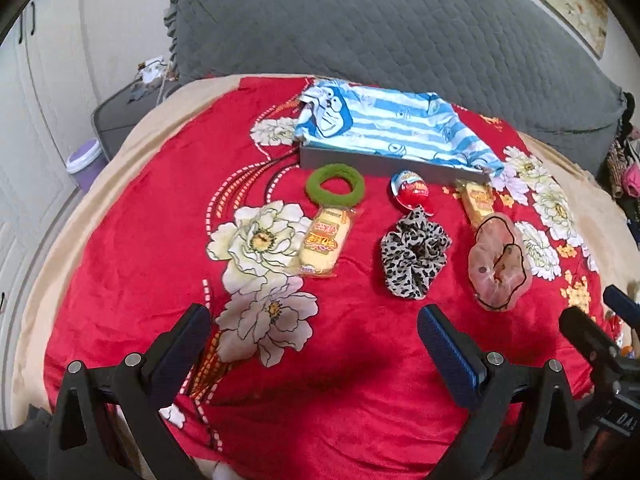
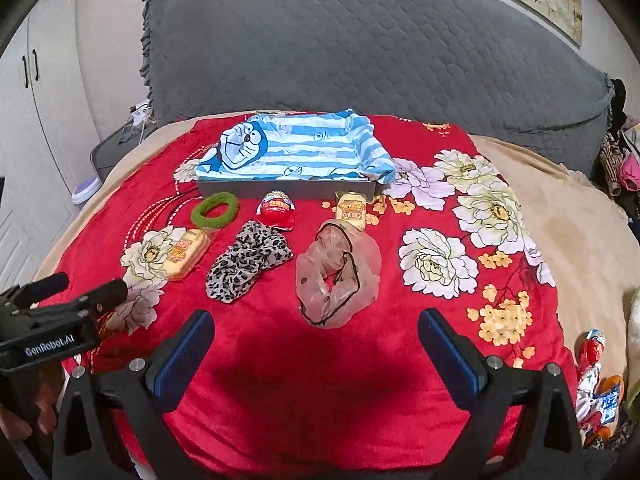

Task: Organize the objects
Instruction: 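Move both tools toward the wrapped bread bun and sheer peach scrunchie, then grasp the wrapped bread bun with the left tool while the right tool grasps the peach scrunchie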

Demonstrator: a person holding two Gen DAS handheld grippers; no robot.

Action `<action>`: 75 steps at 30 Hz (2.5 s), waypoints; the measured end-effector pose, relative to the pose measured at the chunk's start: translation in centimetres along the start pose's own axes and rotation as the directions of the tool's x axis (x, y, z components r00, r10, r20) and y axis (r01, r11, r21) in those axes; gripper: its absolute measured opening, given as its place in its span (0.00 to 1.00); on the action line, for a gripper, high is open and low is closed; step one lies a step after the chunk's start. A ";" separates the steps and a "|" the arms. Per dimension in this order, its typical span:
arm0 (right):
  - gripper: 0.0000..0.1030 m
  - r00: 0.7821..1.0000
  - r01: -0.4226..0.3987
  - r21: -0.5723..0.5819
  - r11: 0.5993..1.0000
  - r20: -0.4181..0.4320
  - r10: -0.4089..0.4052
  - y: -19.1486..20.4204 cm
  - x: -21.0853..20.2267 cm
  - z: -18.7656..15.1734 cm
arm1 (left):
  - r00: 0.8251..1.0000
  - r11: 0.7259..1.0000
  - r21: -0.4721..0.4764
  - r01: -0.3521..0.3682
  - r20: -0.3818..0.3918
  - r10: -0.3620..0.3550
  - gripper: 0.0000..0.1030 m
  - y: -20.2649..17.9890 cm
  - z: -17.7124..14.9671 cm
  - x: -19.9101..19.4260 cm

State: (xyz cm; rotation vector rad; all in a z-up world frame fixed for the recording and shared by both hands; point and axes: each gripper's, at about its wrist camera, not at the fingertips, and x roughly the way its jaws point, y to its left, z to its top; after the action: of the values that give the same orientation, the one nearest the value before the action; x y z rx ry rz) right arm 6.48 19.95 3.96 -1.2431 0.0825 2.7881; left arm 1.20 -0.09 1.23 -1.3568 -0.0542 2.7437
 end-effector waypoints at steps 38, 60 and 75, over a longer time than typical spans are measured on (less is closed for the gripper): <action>0.99 0.983 0.105 0.038 0.994 -0.153 -0.099 -1.7 11.1 2.2 | 0.996 1.000 0.020 0.016 -0.091 -0.014 1.00 0.1 3.9 11.8; 0.83 0.972 0.095 0.055 0.994 -0.221 -0.081 -1.9 15.2 2.5 | 0.992 0.999 0.007 0.044 -0.115 -0.043 0.91 1.1 4.8 15.0; 0.42 0.966 0.043 0.056 0.998 -0.256 -0.027 -1.7 16.2 2.4 | 0.977 0.991 0.032 0.131 -0.172 -0.123 0.45 0.1 4.7 16.2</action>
State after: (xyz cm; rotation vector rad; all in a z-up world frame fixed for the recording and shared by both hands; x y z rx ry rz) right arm -5.85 22.76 -6.49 -1.5644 0.1597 2.5604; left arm -12.28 1.22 -8.76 -1.5137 -0.0684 2.5018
